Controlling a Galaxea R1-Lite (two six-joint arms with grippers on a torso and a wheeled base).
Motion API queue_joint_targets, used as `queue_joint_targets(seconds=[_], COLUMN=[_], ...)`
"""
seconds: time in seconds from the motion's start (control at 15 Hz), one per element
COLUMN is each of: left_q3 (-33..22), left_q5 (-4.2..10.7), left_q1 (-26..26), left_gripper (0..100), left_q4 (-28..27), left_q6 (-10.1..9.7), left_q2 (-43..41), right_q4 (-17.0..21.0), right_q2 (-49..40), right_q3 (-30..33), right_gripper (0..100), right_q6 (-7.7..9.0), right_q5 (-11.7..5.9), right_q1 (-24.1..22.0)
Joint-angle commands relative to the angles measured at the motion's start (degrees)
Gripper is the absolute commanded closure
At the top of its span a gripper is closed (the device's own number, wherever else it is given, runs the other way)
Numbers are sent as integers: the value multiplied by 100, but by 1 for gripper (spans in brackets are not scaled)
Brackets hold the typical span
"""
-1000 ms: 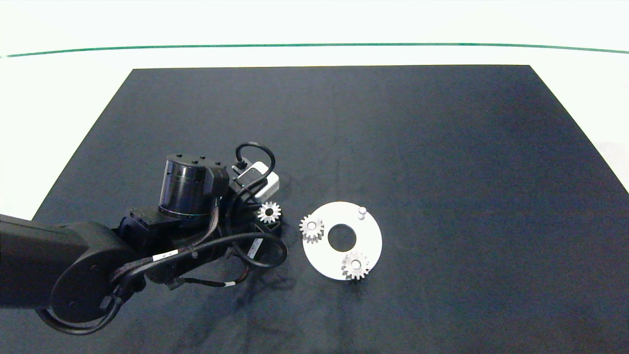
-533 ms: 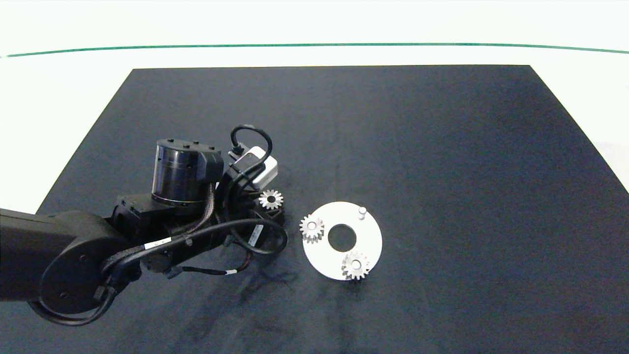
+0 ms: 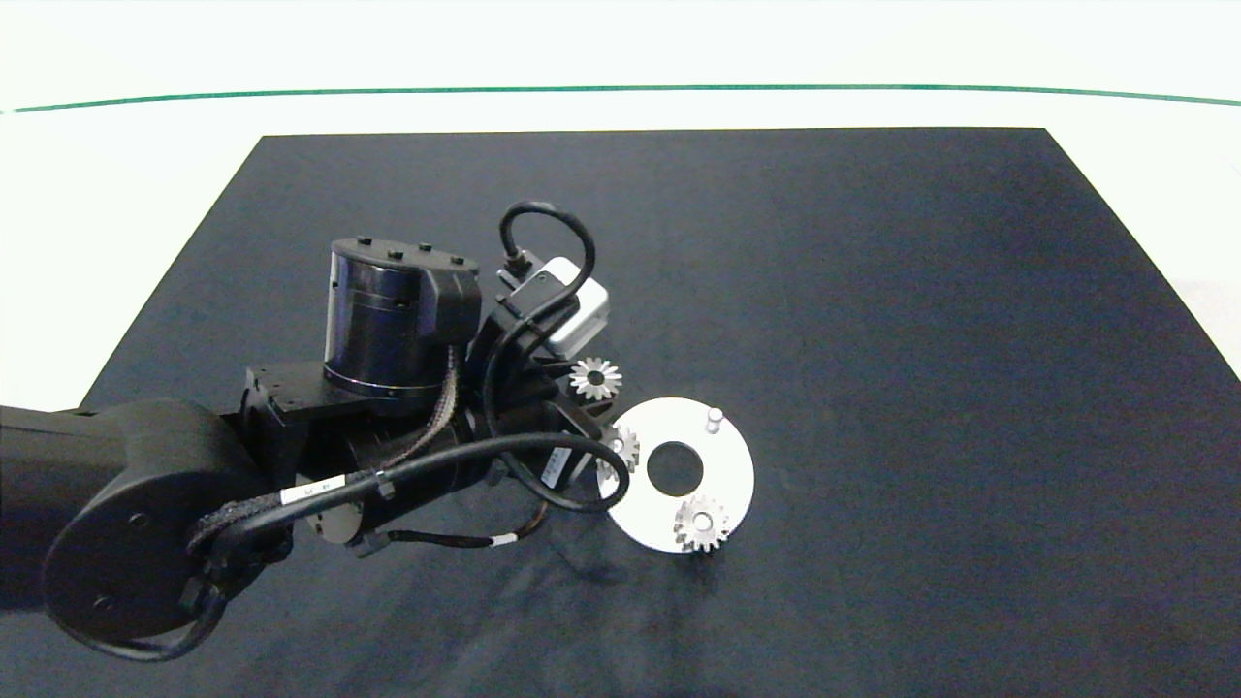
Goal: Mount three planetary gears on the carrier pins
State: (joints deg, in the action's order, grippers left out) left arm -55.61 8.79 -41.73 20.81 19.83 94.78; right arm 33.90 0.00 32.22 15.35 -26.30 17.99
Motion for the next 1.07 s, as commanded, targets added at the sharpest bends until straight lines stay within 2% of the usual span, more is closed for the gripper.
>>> queue_joint_targets(seconds=[0.07, 0.13, 0.27, 0.4, 0.53, 0.87, 1.07], left_q3=[-266, -327, -424, -529, -626, -732, -732], left_q5=[123, 272, 316, 439, 457, 466, 466], left_q1=[-494, -617, -811, -934, -969, -978, -969], left_gripper=[96, 96, 96, 96, 96, 96, 96], left_q4=[46, 55, 116, 275, 512, 547, 828], left_q6=[-138, -190, -296, -401, -401, -419, -428], left_q2=[190, 295, 515, 770, 972, 1157, 1297], right_q4=[20, 20, 20, 20, 20, 81, 81], right_q2=[0, 0, 0, 0, 0, 0, 0], right_q3=[4, 4, 4, 4, 4, -14, -14], right_gripper=[0, 0, 0, 0, 0, 0, 0], right_q6=[12, 12, 12, 12, 12, 12, 12], right_q5=[-16, -16, -16, -16, -16, -16, -16], right_q1=[2, 2, 2, 2, 2, 11, 11])
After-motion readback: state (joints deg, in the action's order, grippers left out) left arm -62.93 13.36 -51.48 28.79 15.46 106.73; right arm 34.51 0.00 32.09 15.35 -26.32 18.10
